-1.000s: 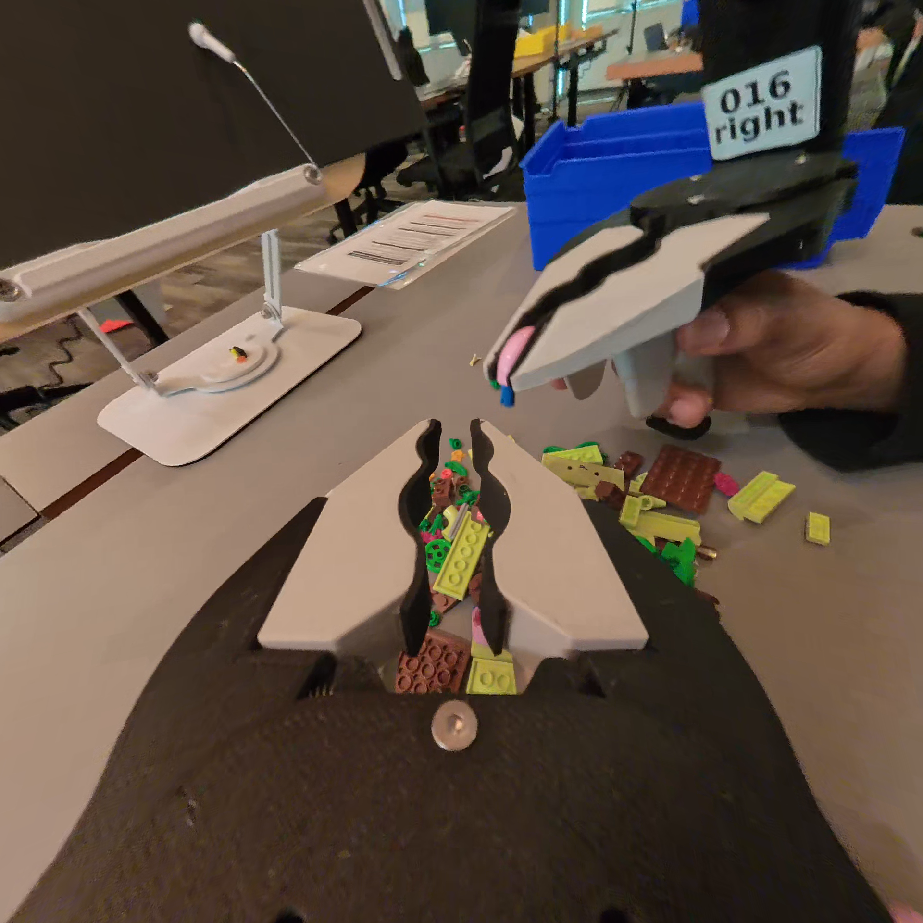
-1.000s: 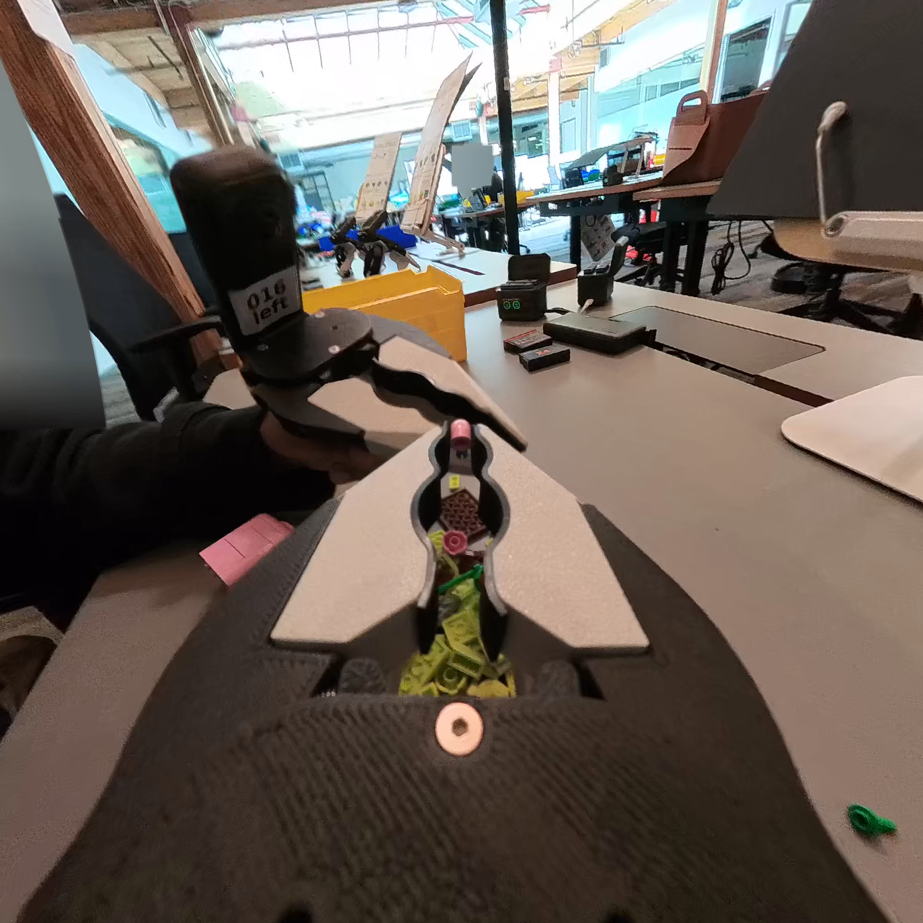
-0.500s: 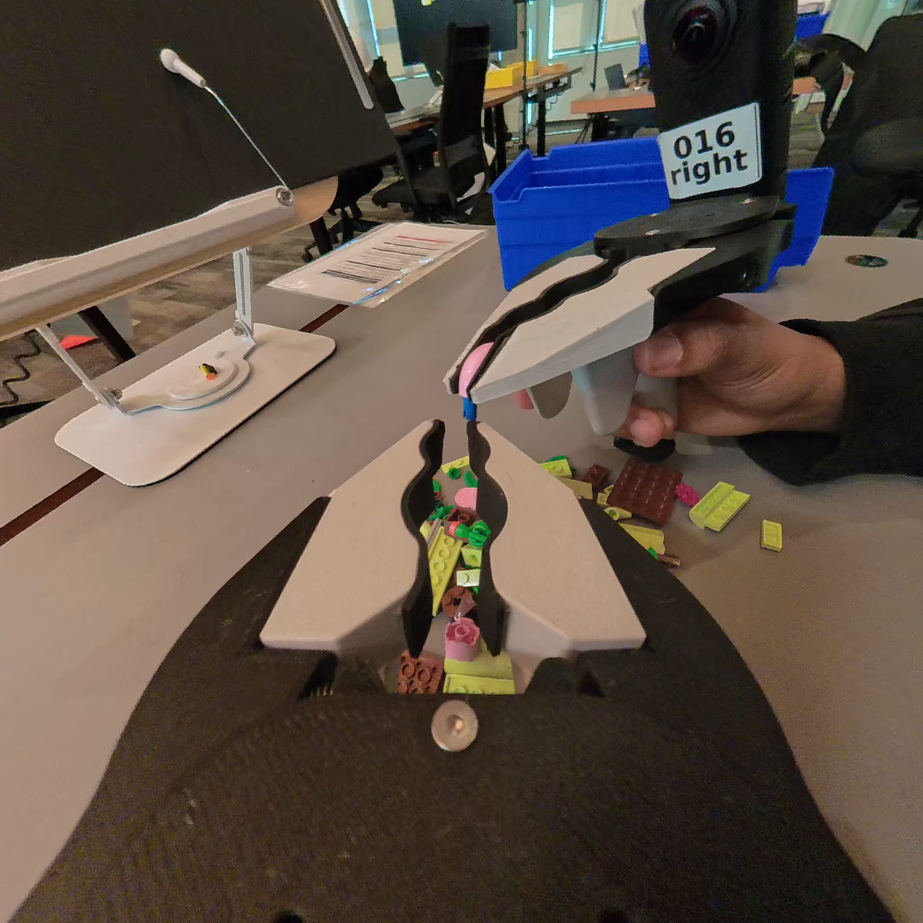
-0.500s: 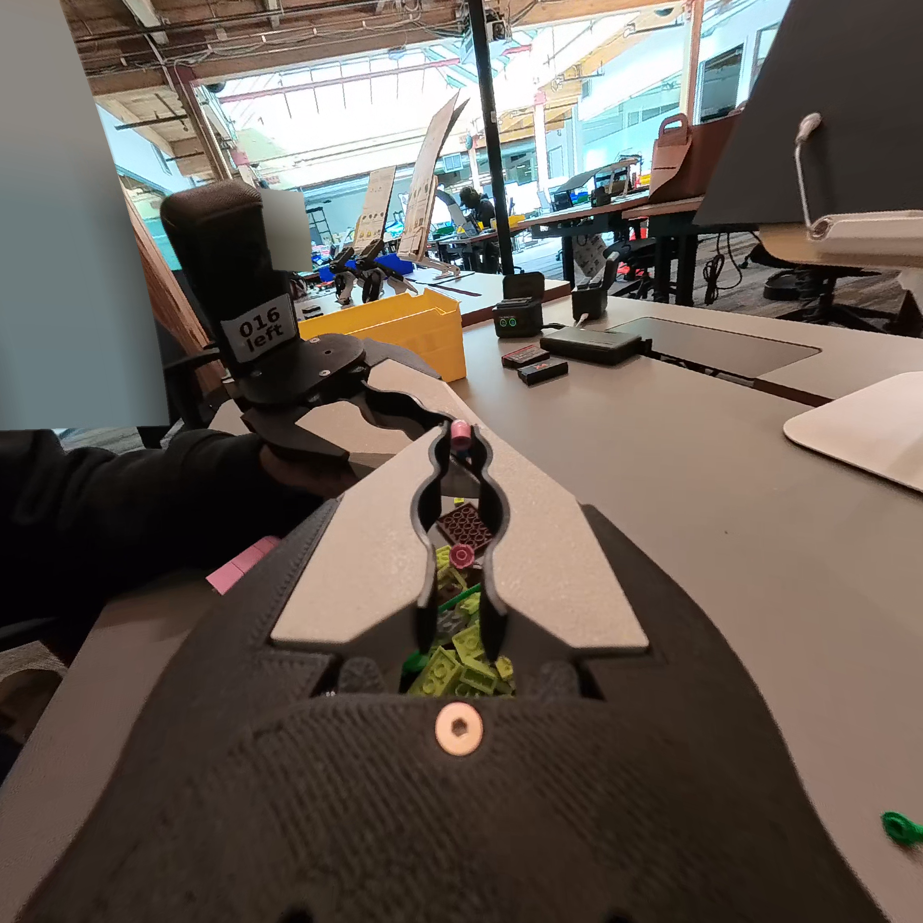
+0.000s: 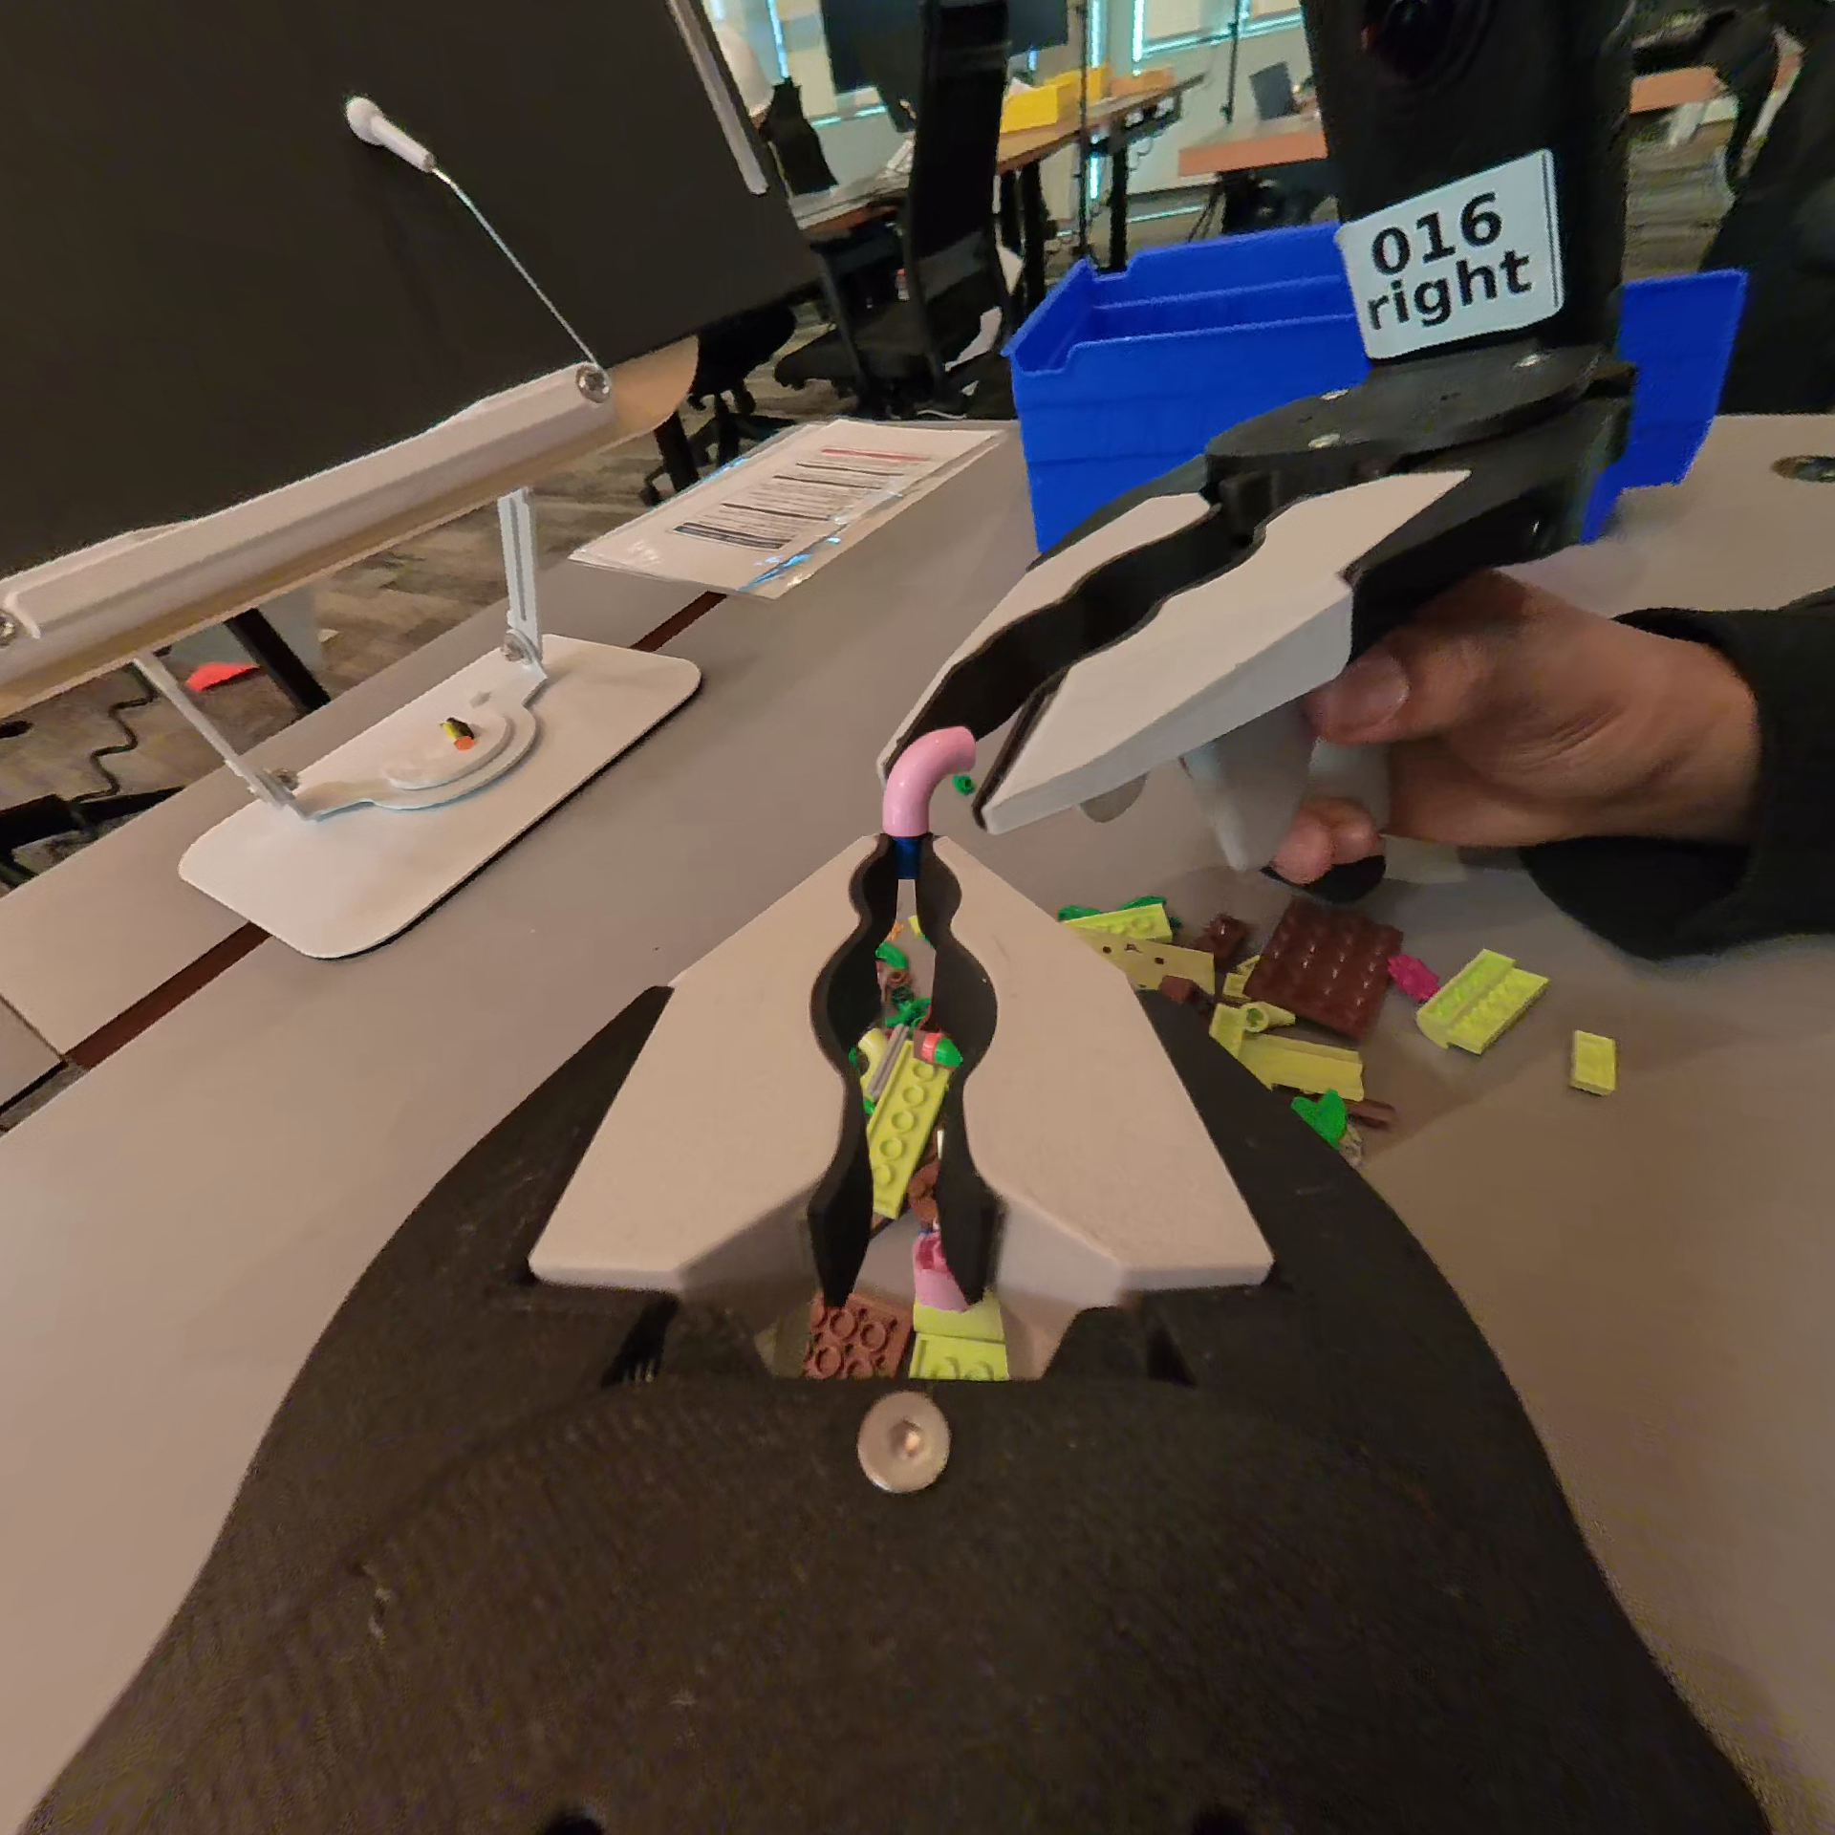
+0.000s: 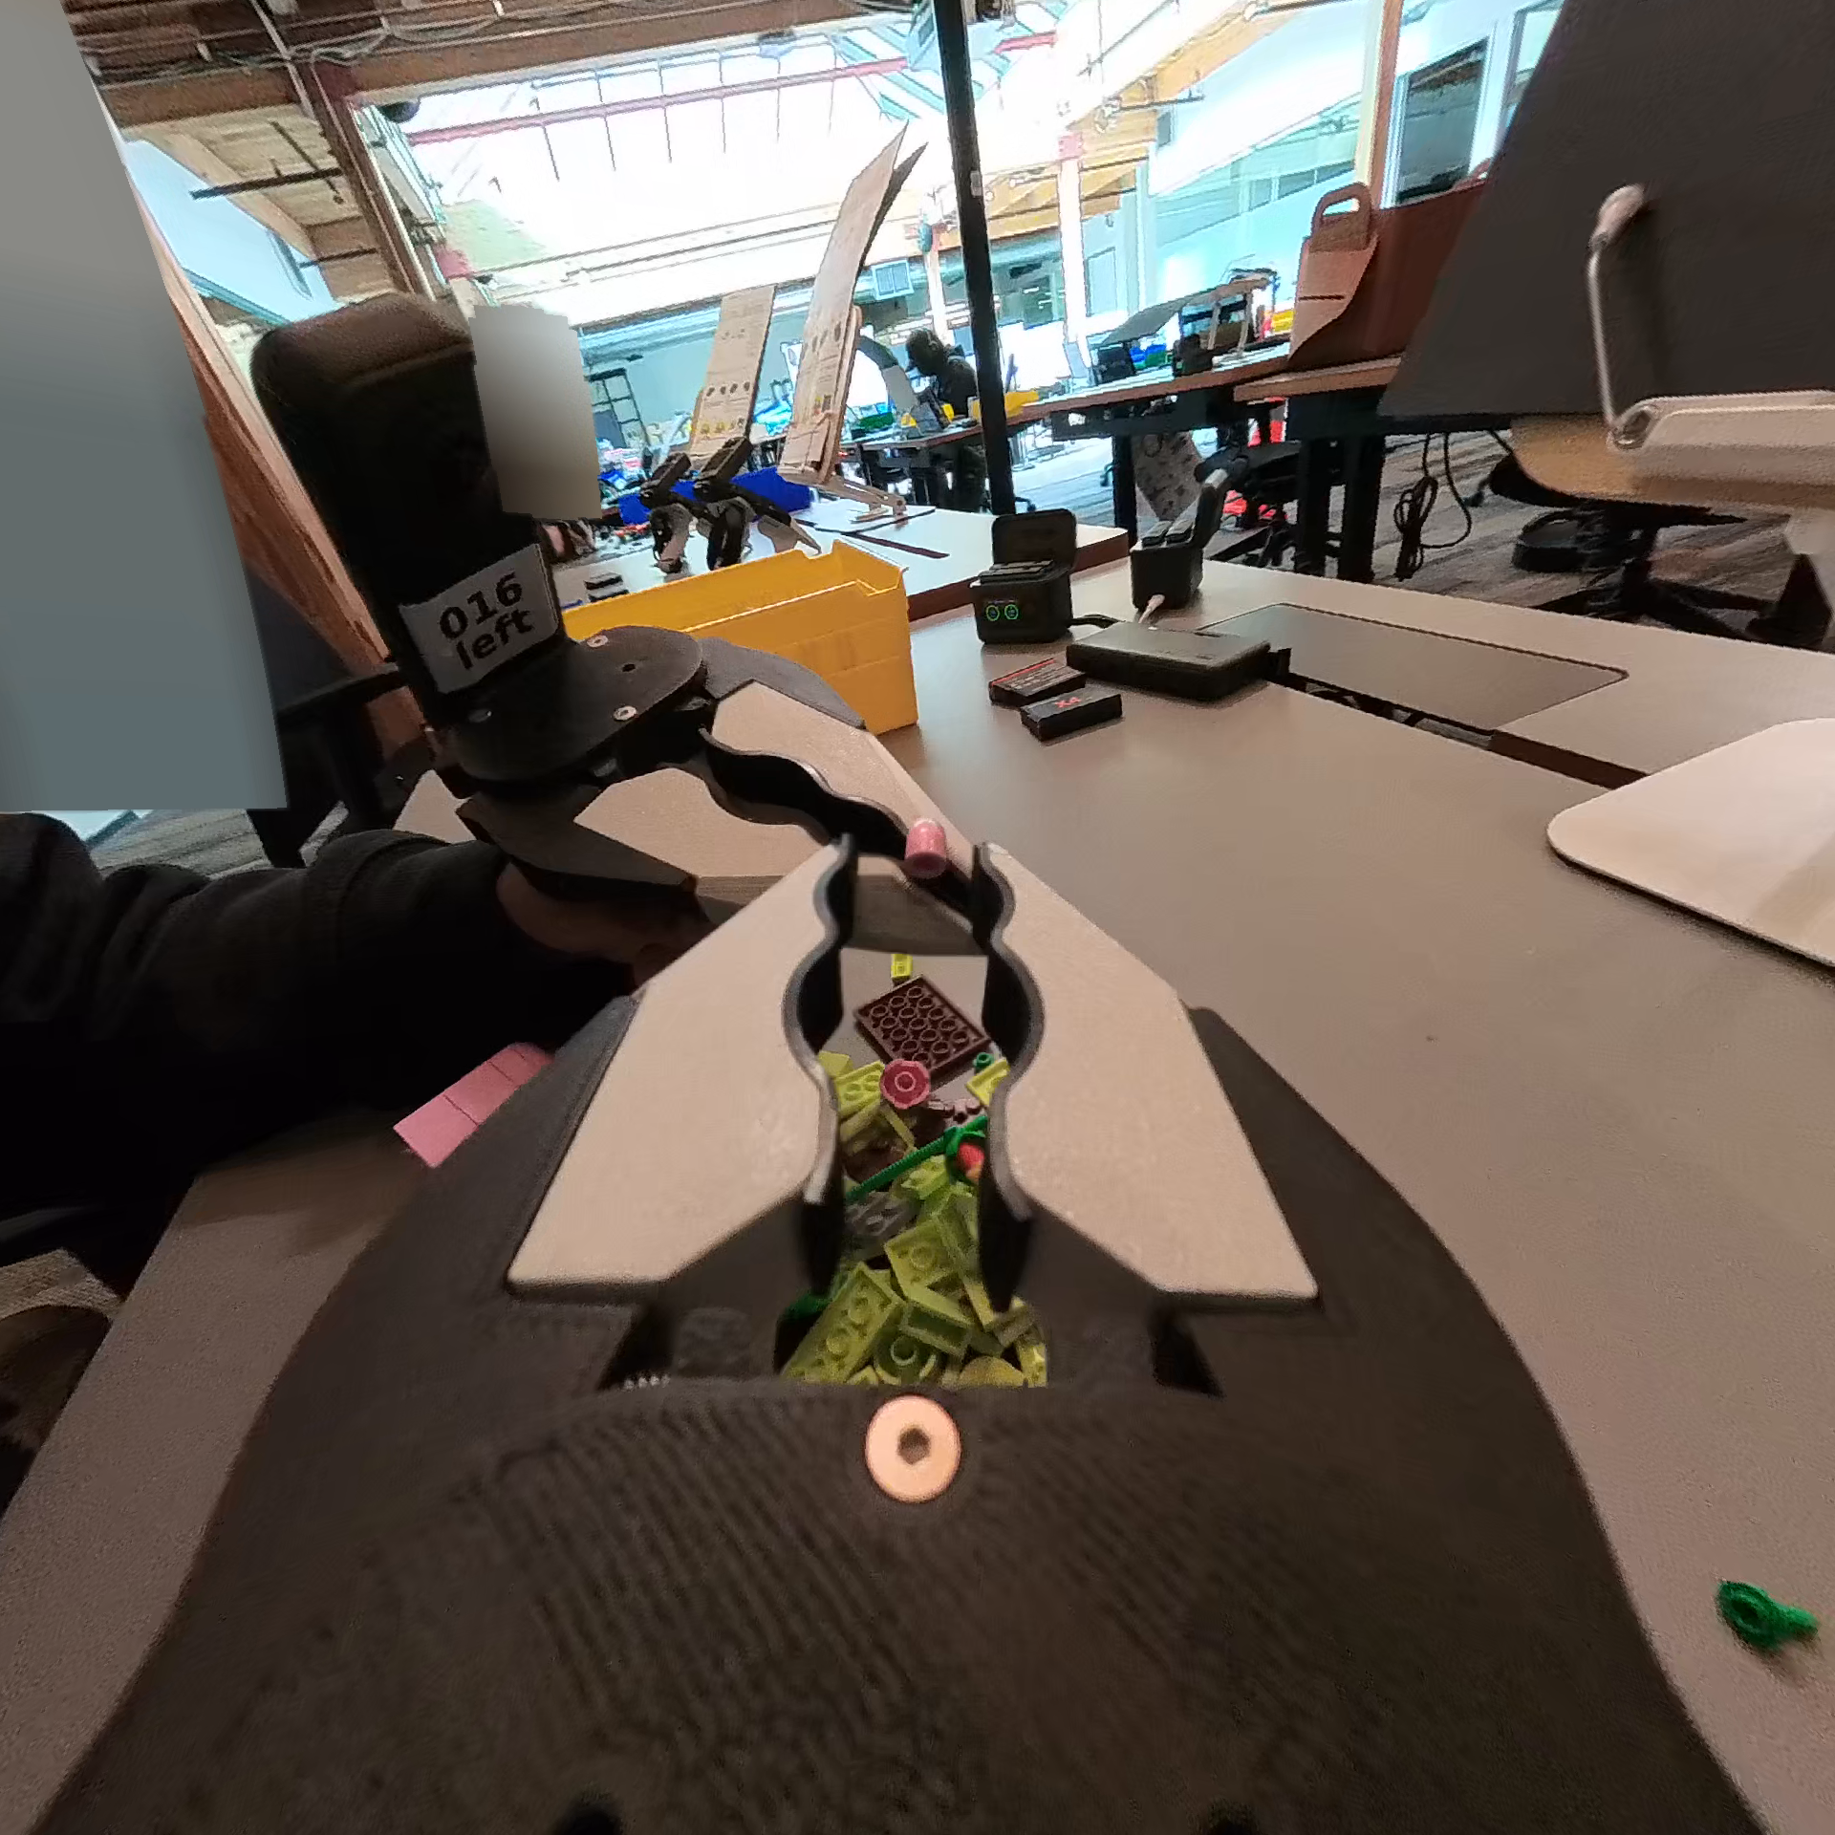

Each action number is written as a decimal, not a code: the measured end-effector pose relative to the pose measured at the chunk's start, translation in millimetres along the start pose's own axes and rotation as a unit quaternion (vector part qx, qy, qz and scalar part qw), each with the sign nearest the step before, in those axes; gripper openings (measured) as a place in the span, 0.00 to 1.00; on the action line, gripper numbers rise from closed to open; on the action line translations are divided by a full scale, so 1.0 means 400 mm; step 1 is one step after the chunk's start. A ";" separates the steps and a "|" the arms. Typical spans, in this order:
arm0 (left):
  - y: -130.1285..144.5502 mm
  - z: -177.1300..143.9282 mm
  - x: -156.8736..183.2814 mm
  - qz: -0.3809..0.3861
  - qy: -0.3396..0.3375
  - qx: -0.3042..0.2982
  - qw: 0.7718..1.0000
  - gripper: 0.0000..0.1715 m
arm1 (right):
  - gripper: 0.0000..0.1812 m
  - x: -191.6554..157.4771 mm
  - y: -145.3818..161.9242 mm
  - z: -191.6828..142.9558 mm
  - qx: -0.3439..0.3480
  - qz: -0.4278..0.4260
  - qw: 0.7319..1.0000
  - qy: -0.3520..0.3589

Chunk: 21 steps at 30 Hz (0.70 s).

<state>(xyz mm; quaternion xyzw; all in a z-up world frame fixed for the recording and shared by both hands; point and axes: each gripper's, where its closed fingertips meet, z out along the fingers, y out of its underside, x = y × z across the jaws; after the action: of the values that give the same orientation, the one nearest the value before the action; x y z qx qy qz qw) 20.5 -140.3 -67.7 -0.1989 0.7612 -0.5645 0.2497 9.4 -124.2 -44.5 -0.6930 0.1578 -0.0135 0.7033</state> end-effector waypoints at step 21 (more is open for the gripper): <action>-0.018 -0.017 0.066 -0.147 0.098 -0.056 0.983 0.00 | 0.02 -0.023 0.000 -0.019 -0.027 0.157 0.984 -0.077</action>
<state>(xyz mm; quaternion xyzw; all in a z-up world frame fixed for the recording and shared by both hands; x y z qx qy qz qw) -4.6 -152.5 -63.3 -0.2654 0.7750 -0.5684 0.0766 -1.0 -129.5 -42.4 -0.6777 0.2104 0.1542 0.6875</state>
